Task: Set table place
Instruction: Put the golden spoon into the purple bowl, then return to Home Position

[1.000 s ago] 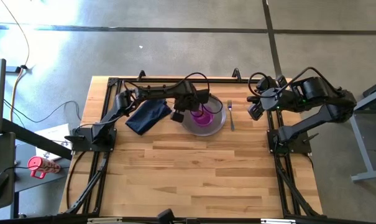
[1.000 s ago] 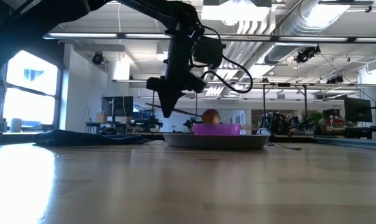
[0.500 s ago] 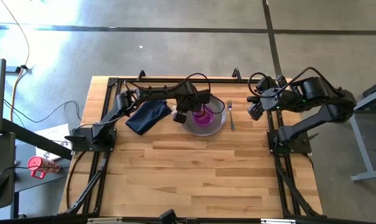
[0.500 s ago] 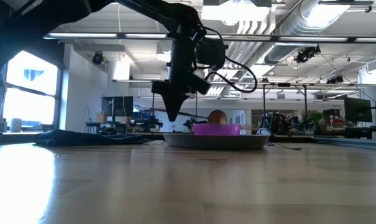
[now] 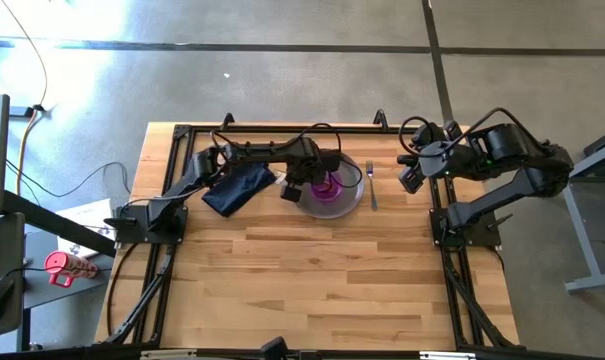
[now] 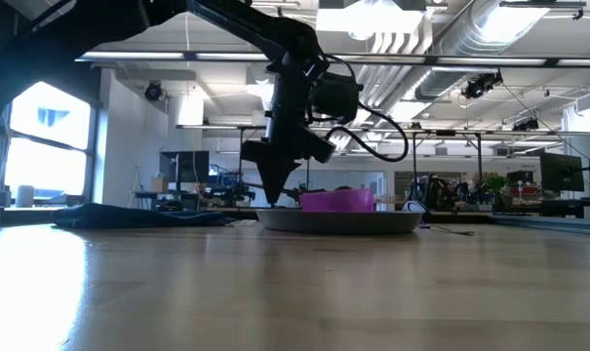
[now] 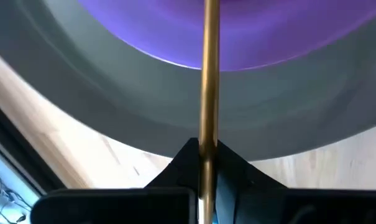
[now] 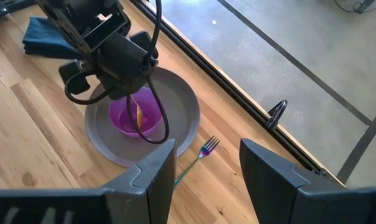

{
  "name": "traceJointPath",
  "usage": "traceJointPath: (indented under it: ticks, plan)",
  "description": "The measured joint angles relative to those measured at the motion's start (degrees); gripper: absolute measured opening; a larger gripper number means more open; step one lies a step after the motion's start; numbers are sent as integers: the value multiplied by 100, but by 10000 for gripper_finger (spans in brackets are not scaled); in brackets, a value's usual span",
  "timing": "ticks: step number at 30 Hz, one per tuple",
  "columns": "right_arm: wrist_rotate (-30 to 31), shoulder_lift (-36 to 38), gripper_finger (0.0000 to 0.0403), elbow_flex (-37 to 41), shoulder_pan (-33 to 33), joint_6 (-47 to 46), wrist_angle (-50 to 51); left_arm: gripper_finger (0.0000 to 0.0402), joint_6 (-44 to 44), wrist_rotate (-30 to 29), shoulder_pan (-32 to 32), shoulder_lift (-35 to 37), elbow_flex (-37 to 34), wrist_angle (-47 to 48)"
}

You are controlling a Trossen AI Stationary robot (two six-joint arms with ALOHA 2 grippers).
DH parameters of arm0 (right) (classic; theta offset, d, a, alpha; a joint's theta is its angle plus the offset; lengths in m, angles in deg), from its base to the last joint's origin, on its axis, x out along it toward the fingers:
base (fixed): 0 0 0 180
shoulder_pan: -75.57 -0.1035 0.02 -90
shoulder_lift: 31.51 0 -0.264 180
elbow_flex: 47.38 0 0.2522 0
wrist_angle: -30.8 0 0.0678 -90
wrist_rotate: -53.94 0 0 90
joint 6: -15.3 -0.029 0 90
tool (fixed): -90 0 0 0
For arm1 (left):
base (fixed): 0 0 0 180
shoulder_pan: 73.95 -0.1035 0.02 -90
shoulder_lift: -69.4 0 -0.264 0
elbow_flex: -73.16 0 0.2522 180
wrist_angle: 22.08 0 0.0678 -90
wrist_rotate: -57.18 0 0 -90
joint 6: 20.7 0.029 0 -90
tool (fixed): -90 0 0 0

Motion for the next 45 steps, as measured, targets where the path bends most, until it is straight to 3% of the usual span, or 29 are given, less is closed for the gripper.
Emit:
traceJointPath:
  ticks: [4,11,23,29,36,41,45]
  plan:
    - [0,0,169,0,0,19,0,8,7,1,0,2,0,-55]
    - [-5,0,169,0,-1,61,-1,57,-5,3,5,2,0,-114]
    - [-24,0,169,0,-1,61,0,104,-43,-186,147,7,27,-25]
    - [-24,0,169,0,0,60,0,127,-113,-379,177,11,588,251]
    - [-21,0,168,0,-1,325,-2,145,-180,-259,253,17,1874,729]
    - [11,47,123,4,-1,577,-1,138,-268,-455,619,679,1751,614]
    - [20,257,41,187,-43,641,-24,127,-701,-906,946,1092,1738,1228]
